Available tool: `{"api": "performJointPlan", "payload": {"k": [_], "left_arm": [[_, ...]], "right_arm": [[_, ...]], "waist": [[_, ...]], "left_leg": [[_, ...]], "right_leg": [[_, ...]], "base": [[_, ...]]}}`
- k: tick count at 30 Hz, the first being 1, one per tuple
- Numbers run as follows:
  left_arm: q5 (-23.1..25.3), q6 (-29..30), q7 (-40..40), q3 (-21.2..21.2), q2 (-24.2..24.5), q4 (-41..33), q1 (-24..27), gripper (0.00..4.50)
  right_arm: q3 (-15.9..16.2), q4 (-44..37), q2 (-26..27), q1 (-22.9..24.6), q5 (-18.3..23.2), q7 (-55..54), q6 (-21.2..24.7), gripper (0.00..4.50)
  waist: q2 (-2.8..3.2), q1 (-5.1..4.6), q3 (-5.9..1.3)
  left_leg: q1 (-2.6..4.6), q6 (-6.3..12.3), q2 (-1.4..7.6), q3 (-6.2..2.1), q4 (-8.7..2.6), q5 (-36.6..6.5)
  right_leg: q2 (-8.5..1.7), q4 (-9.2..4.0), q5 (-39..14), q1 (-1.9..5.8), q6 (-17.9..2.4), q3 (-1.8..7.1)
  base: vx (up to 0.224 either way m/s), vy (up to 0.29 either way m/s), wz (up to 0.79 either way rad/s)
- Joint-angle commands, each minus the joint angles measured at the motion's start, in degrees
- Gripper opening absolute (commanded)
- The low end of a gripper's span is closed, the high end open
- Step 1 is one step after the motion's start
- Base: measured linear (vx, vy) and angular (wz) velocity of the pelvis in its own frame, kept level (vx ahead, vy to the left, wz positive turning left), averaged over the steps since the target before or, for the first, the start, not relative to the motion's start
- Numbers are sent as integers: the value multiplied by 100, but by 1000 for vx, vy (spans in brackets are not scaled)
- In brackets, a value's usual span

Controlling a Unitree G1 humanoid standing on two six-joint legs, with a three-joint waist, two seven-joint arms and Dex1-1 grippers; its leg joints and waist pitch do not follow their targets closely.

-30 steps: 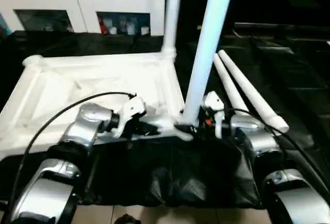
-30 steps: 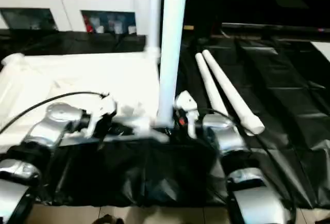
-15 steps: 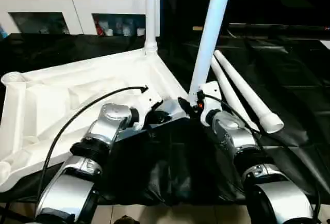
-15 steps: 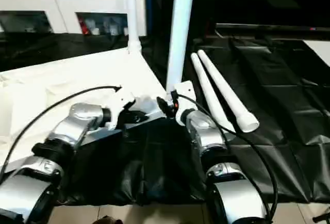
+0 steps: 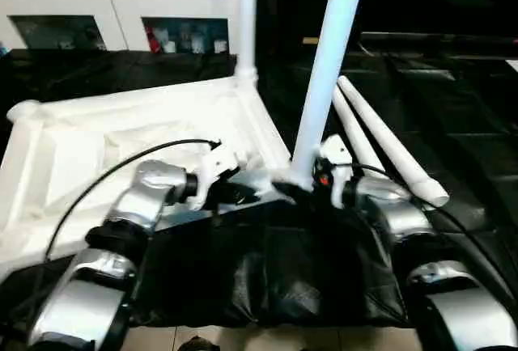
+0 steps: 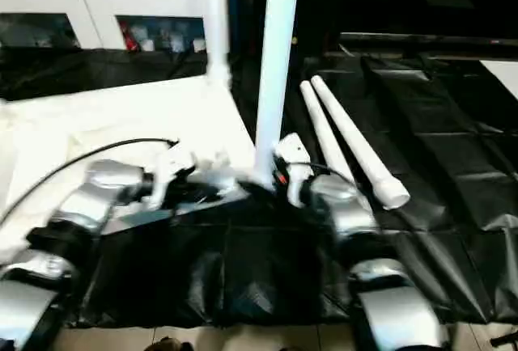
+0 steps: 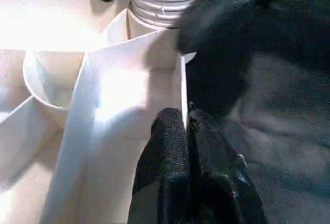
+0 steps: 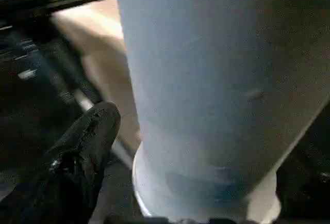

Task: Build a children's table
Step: Rotate leg to tighten

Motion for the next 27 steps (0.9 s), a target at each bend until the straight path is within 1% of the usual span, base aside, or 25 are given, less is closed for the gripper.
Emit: {"api": "performJointPlan", "payload": {"k": [1,2,3,5,6,9,10,12,13,15,16,18,19,20,21,22,23,24,25,26,27], "left_arm": [[-215,-198,-282,-134,-101,-157,-108,0],[-226,-213,-416,-140,-34,-153,-109,0],[-237,-236,-632,-162,75,-150,-112,0],[-243,-260,-742,-189,126,-155,-113,0],[-244,-264,-755,-193,131,-156,-113,0],[-254,-278,-867,-207,168,-148,-107,0],[-255,-281,-882,-208,172,-146,-106,0],[-252,-316,-977,-216,201,-131,-92,0],[-252,-316,-977,-216,201,-131,-92,0],[-250,-296,-868,-196,175,-116,-82,0],[-254,-276,-812,-184,154,-113,-79,0],[-207,-175,-404,-117,39,-52,-107,0],[-170,-97,-110,-65,-47,5,-140,0],[-162,-8,87,-21,-120,29,-168,0],[-158,66,219,7,-175,33,-185,0],[-125,133,428,25,-254,27,-205,0],[-80,225,709,49,-362,27,-234,0],[-51,308,938,62,-478,6,-246,0],[-26,379,1192,82,-610,-4,-263,0],[-17,420,1340,93,-690,-7,-274,0],[-21,476,1470,108,-776,-1,-290,0]], "right_arm": [[380,-139,79,62,-17,580,102,410],[446,-177,-9,73,-19,841,110,394],[594,-194,-141,81,-96,1194,46,376],[645,-190,-174,86,-144,1345,64,376],[647,-191,-175,87,-148,1363,73,376],[684,-249,-184,110,-148,1466,90,335],[688,-258,-184,113,-146,1477,94,336],[715,-350,-169,149,-93,1571,163,311],[715,-350,-169,149,-93,1571,163,311],[675,-407,-105,193,12,1528,266,294],[648,-425,-74,215,33,1481,286,294],[535,-412,59,263,49,1118,388,280],[469,-367,146,276,16,803,422,277],[410,-270,227,256,-68,368,364,277],[359,-176,296,227,-136,2,316,276],[280,-48,397,171,-194,-498,319,275],[181,120,528,91,-266,-1146,327,275],[55,262,673,12,-258,-1704,376,275],[-65,367,829,-55,-207,-2147,434,275],[-138,406,924,-87,-167,-2380,481,274],[-195,487,1042,-144,-174,-2759,519,274]], "waist": [[-9,26,-398],[-7,37,-391],[-16,52,-389],[-10,78,-391],[-6,92,-394],[-13,96,-395],[-16,97,-399],[-15,100,-407],[-14,98,-409],[-18,106,-406],[-16,111,-403],[-15,119,-400],[-27,114,-397],[-22,107,-370],[-24,93,-350],[-27,83,-346],[-38,49,-332],[-30,15,-332],[-18,-25,-325],[-25,-44,-327],[-28,-68,-332]], "left_leg": [[84,496,275,-93,-324,-1241],[97,433,284,-92,-335,-1320],[97,405,279,-96,-336,-1382],[108,378,290,-96,-340,-1380],[120,352,294,-93,-340,-1367],[105,319,291,-101,-346,-1323],[105,320,290,-101,-344,-1299],[99,354,283,-96,-333,-1225],[100,364,285,-98,-333,-1213],[105,371,285,-95,-331,-1215],[103,367,288,-97,-333,-1223],[111,326,287,-97,-337,-1275],[111,298,292,-97,-343,-1297],[127,212,286,-104,-362,-1460],[144,110,279,-111,-375,-1650],[150,64,275,-117,-377,-1720],[160,-8,268,-136,-386,-1834],[171,-81,260,-156,-397,-1882],[163,-143,256,-179,-406,-1930],[164,-150,250,-179,-409,-1944],[175,-139,238,-172,-395,-1961]], "right_leg": [[-386,-347,-1001,304,-1468,296],[-395,-360,-1146,294,-1442,304],[-395,-370,-1260,301,-1418,302],[-401,-367,-1285,290,-1391,314],[-403,-362,-1235,279,-1414,318],[-405,-342,-1151,296,-1444,313],[-405,-339,-1129,297,-1443,312],[-401,-323,-993,303,-1469,313],[-399,-320,-972,304,-1475,311],[-399,-326,-994,303,-1471,310],[-405,-329,-1019,302,-1463,311],[-407,-344,-1134,292,-1430,311],[-409,-347,-1182,291,-1418,313],[-404,-377,-1461,271,-1366,308],[-425,-426,-1871,259,-1263,312],[-438,-444,-2059,257,-1207,314],[-450,-480,-2410,244,-1093,313],[-455,-513,-2610,238,-1006,312],[-452,-516,-2742,236,-941,302],[-447,-530,-2781,236,-908,299],[-442,-550,-2790,220,-882,303]], "base": [[0,0,0],[0,0,0],[0,0,0],[0,0,0],[0,0,0],[0,0,0],[0,0,0],[0,0,0],[0,0,0],[0,0,0],[0,0,0],[0,0,0],[0,0,0],[0,0,0],[0,0,0],[0,0,0],[0,0,0],[0,0,0],[0,0,0],[0,0,0],[0,0,0]]}}
